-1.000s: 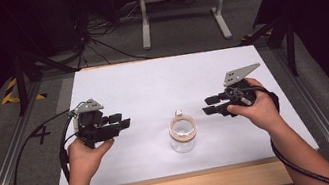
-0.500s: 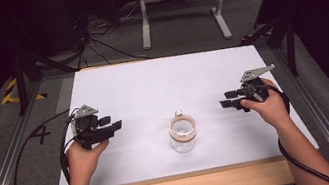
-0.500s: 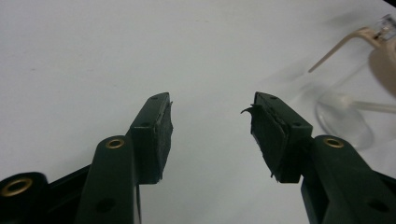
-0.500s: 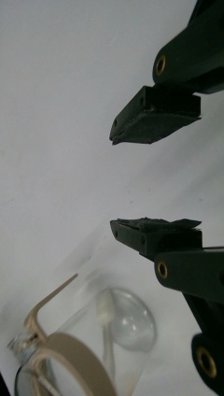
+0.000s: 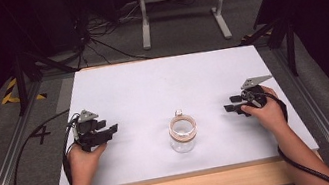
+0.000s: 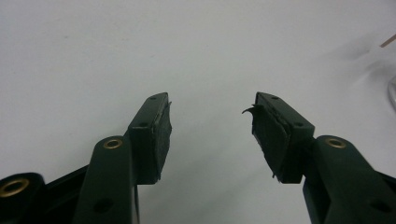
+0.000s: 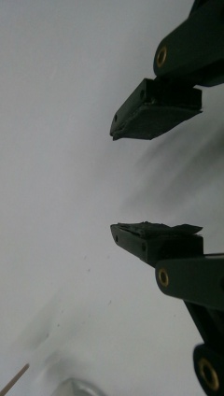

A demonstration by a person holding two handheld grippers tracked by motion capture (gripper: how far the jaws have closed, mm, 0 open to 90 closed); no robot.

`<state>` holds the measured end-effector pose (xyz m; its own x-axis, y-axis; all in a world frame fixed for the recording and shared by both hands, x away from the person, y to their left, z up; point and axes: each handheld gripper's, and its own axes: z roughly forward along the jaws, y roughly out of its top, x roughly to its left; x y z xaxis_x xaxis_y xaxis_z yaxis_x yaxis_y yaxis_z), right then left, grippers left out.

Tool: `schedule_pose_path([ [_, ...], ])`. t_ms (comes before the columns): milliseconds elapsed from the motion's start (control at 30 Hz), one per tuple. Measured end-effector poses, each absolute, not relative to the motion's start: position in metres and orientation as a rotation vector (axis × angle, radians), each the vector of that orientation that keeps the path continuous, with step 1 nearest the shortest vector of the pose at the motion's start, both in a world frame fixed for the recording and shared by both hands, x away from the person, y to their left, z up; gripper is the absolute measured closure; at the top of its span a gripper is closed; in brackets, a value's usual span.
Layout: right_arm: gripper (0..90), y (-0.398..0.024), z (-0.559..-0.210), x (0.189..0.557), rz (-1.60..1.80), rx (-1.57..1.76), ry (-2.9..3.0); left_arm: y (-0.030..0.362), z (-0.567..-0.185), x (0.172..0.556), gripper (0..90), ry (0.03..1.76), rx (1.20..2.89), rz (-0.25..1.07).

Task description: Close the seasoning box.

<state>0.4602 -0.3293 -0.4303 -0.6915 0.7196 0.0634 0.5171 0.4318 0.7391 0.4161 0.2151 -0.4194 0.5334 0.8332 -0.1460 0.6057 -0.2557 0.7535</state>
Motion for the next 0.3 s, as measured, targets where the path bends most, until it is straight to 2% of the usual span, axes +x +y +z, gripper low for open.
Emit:
schedule_pose_path([
  [300, 45.2, -0.3333, -0.4341, 0.4576, 1.107, 1.085, 2.405, 0.209, -0.4208, 0.4191, 43.8, 1.141, 1.988, 0.349],
])
